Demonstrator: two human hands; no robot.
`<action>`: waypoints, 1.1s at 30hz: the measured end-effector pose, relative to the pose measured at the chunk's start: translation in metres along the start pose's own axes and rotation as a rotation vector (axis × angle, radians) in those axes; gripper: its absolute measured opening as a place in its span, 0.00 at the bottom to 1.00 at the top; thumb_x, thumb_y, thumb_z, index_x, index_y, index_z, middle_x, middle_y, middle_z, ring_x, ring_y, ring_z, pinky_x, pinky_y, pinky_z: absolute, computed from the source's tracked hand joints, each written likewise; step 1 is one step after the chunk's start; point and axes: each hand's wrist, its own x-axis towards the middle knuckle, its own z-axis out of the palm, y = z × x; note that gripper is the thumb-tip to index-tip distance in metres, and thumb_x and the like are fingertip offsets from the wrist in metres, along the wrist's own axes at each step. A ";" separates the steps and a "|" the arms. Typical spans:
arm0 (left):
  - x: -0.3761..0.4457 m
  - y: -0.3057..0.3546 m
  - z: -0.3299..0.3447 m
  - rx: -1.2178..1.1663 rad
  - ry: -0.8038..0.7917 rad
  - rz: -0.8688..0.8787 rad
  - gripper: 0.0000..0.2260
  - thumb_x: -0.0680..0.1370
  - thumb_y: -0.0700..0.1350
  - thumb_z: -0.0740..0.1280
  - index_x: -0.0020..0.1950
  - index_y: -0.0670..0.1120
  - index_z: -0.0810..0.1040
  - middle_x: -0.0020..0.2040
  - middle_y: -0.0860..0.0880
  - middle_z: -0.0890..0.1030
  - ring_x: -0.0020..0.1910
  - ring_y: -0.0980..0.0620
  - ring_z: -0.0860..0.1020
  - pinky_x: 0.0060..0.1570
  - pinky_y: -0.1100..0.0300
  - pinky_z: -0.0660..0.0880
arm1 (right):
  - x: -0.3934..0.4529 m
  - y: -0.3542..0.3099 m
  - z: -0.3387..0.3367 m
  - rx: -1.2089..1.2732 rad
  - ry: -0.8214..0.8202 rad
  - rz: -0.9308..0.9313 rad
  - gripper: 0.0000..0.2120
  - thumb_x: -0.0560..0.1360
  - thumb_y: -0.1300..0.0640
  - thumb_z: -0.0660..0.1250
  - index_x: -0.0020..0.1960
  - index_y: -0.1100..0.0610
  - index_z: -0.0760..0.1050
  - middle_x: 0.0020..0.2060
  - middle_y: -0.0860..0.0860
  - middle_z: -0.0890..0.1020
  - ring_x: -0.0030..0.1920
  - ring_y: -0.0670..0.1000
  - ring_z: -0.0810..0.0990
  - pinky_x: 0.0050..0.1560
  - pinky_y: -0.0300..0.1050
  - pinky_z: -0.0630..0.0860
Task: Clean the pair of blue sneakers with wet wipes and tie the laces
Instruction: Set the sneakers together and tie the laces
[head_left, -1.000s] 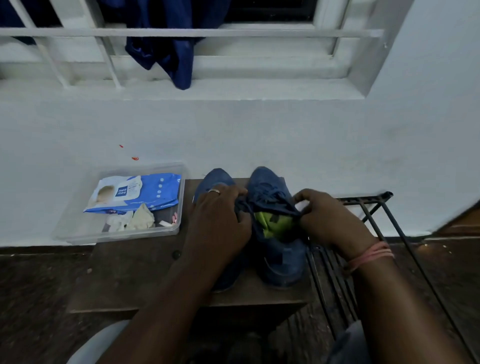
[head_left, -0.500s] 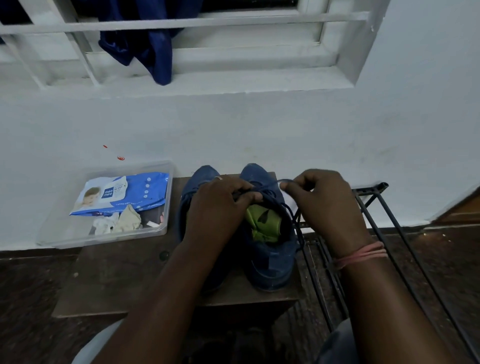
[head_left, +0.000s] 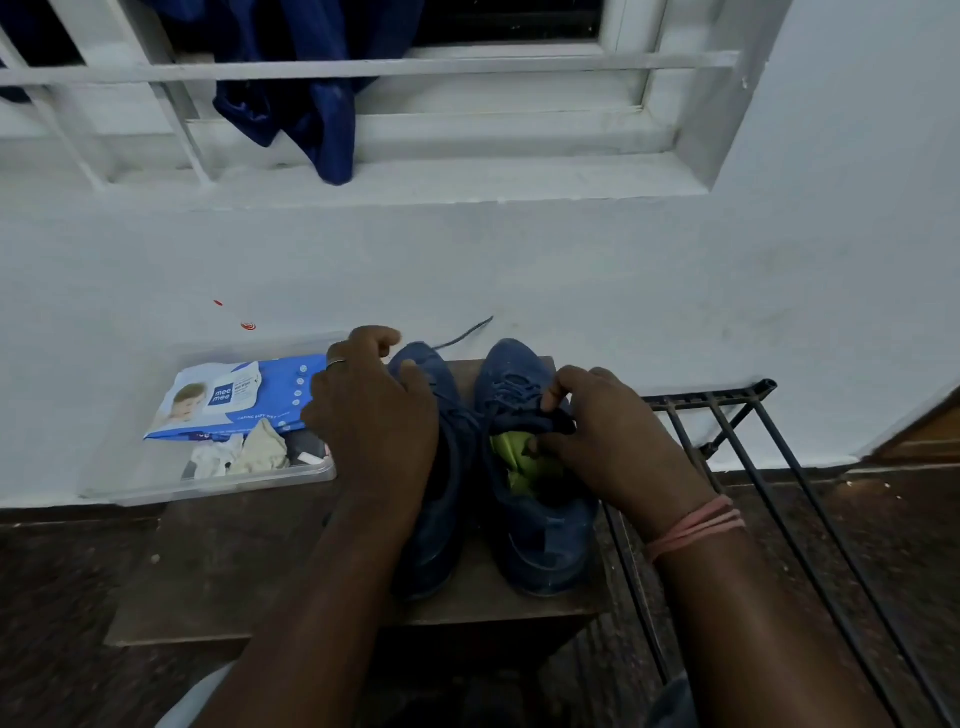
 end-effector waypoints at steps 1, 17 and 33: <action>-0.001 0.000 0.000 -0.031 -0.035 0.111 0.09 0.75 0.44 0.66 0.54 0.54 0.79 0.52 0.52 0.80 0.53 0.45 0.77 0.51 0.51 0.68 | 0.002 0.000 0.001 0.013 0.046 -0.008 0.09 0.72 0.55 0.74 0.46 0.51 0.74 0.43 0.46 0.71 0.43 0.51 0.76 0.38 0.41 0.68; -0.015 -0.005 0.016 -0.134 -0.379 0.370 0.07 0.75 0.54 0.75 0.52 0.55 0.87 0.42 0.56 0.83 0.42 0.59 0.77 0.44 0.66 0.72 | -0.017 -0.031 -0.034 0.128 0.210 -0.026 0.04 0.72 0.52 0.74 0.38 0.50 0.84 0.35 0.45 0.83 0.35 0.42 0.79 0.34 0.35 0.72; -0.018 -0.008 0.011 -0.147 -0.534 0.434 0.11 0.77 0.48 0.75 0.59 0.52 0.86 0.55 0.55 0.86 0.54 0.57 0.81 0.59 0.64 0.74 | 0.004 -0.029 0.022 -0.272 -0.682 -0.073 0.22 0.83 0.59 0.61 0.76 0.61 0.65 0.70 0.58 0.73 0.69 0.56 0.72 0.69 0.44 0.64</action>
